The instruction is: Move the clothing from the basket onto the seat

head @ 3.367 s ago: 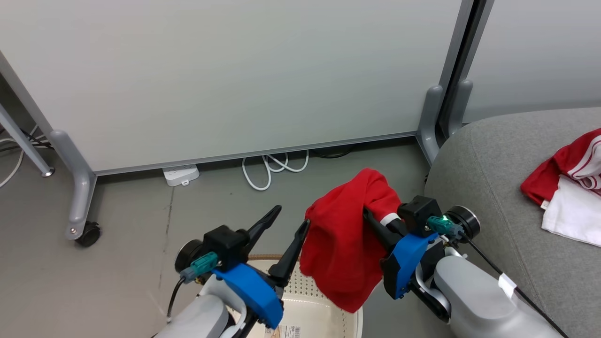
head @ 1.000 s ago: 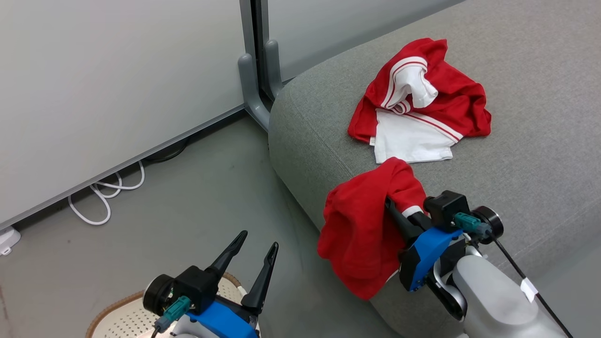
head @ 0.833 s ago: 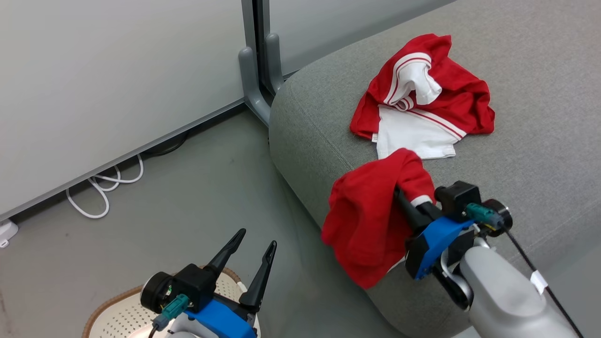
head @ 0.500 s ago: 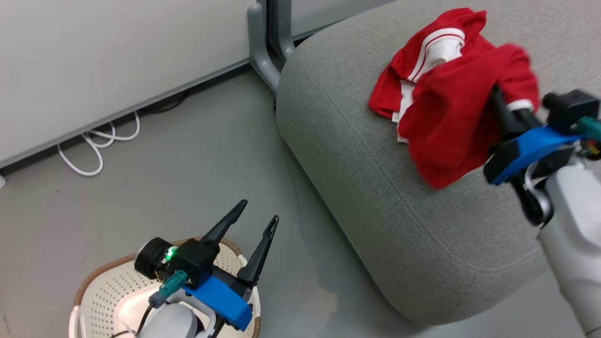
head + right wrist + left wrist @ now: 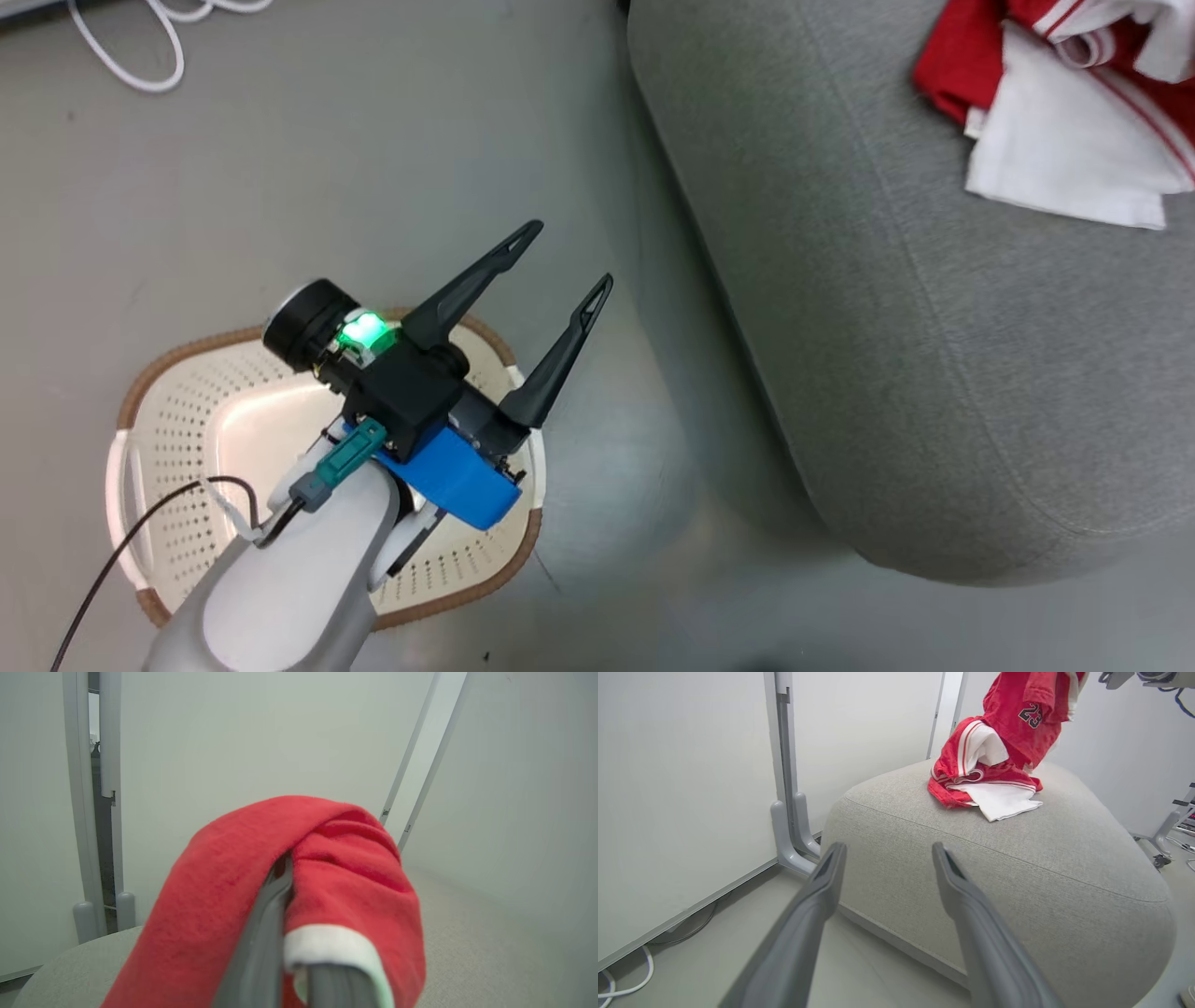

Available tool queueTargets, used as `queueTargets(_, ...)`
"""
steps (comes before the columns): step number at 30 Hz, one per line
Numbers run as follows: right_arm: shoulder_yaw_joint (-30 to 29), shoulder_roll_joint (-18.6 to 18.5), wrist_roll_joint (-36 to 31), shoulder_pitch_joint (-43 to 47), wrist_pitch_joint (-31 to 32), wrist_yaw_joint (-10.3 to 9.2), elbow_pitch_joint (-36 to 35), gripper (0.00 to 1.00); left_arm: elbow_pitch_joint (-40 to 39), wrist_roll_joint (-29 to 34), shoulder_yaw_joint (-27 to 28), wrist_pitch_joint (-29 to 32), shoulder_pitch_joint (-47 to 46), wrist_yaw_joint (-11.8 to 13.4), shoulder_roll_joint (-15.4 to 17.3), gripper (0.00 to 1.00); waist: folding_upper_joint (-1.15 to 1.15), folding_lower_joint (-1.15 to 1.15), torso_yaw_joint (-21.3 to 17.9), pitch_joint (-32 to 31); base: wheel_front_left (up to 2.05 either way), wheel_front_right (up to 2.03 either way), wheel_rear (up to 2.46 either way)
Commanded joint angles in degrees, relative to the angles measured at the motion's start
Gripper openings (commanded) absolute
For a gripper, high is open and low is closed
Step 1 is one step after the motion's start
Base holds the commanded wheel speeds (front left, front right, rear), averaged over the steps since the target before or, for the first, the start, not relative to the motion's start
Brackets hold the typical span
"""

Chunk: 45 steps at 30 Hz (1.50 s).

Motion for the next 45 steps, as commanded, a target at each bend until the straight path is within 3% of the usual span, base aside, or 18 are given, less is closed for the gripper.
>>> queueTargets(1, -1.8, -0.36, -0.94, -0.95, -0.67, -0.05, 0.41, 0.0, -0.71, 0.48, -0.1, -0.17, -1.65, -0.19, 0.44, 1.0, 0.0, -0.01, 4.85, 7.18, 0.0, 0.0, 0.0)
queueTargets(7, -5.88, 1.52, -3.59, -1.42, -1.91, -0.06, 2.91, 0.0, -2.48, 1.43, 0.38, -0.17, -4.59, -0.08, 1.21, 1.0, 0.0, -0.01, 6.48, 12.58, 0.0, 0.0, 0.0)
queueTargets(14, -7.13, 4.43, -5.84, -2.47, -3.24, -0.06, 7.3, 0.0, -3.06, 1.62, 1.27, -0.17, -3.91, 0.06, 1.82, 1.0, 0.0, -0.01, 7.37, 13.85, 0.0, 0.0, 0.0)
queueTargets(16, -7.23, 4.59, -6.41, -2.91, -3.65, -0.06, 8.09, 0.31, -3.19, 1.56, 1.6, -0.17, -3.76, 0.07, 1.83, 1.0, 0.0, -0.01, 7.42, 13.66, 0.0, 0.0, 0.0)
queueTargets(19, -6.97, 4.63, -6.95, -3.36, -4.16, -0.06, 9.38, 0.49, -3.17, 1.62, 1.99, -0.17, -3.8, 0.06, 1.54, 1.0, 0.0, -0.01, 7.52, 13.12, 0.0, 0.0, 0.0)
queueTargets(20, -6.67, 4.62, -7.03, -3.53, -4.12, -0.06, 9.75, 0.85, -3.14, 1.64, 2.2, -0.17, -3.78, 0.06, 1.41, 1.0, 0.0, -0.01, 7.52, 12.78, 0.0, 0.0, 0.0)
queueTargets(21, -6.36, 4.47, -7.08, -3.66, -4.3, -0.06, 10.16, 1.0, -3.02, 1.64, 2.39, -0.17, -3.75, 0.06, 1.31, 1.0, 0.0, -0.01, 7.51, 12.41, 0.0, 0.0, 0.0)
queueTargets(27, -3.72, 3.48, -7.26, -2.42, -4.7, -0.06, 12.45, 1.0, -2.04, 0.9, 3.04, -0.17, -2.23, 0.0, -0.12, 1.0, 0.0, -0.01, 7.59, 8.02, 0.0, 0.0, 0.0)
queueTargets(32, -0.17, 4.78, -7.87, 1.67, -5.06, -0.06, 13.09, 1.0, -0.56, -0.18, 4.95, -0.17, 1.45, -0.05, -1.67, 1.0, 0.0, -0.01, 7.36, 1.19, 0.0, 0.0, 0.0)
queueTargets(45, 5.4, 14.26, -14.6, 20.85, -5.18, -0.06, 3.33, 1.0, 3.55, -1.96, 13.24, -0.17, 17.8, -0.16, -6.69, 1.0, 0.0, -0.01, 9.05, -19.81, 0.0, 0.0, 0.0)
